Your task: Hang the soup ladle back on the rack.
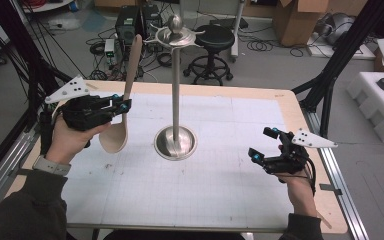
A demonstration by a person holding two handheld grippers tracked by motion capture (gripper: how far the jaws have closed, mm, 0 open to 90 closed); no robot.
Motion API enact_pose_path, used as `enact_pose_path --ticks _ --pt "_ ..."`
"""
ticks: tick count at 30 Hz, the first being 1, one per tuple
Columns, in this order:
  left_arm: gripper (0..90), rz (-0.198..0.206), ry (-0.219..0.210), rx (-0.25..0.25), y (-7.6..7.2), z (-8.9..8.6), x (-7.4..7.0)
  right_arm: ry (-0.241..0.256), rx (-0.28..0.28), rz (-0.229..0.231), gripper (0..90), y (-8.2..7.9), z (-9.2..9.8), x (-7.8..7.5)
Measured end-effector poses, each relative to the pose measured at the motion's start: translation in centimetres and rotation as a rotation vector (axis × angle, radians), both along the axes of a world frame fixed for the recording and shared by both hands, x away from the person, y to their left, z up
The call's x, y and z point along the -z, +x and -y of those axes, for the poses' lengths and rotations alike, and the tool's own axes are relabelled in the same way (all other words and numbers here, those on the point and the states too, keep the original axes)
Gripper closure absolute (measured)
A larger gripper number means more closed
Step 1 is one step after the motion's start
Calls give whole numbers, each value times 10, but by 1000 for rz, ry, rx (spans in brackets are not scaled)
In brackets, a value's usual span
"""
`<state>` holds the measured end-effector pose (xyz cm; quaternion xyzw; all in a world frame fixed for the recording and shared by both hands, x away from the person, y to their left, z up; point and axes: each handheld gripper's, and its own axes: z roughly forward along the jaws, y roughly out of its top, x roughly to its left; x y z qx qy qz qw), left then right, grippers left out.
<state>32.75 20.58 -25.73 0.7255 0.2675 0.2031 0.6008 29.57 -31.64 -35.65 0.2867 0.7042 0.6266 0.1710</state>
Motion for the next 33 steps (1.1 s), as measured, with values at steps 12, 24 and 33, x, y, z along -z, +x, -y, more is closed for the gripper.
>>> enact_pose_path --ticks 12,24,33 --pt "781 -9 14 13 4 6 -3 9 2 3 11 -1 2 -1" --pt "781 -23 14 41 5 11 1 10 2 3 11 -1 3 -1" --pt "781 -32 19 40 7 14 6 12 1 3 11 -1 2 -1"
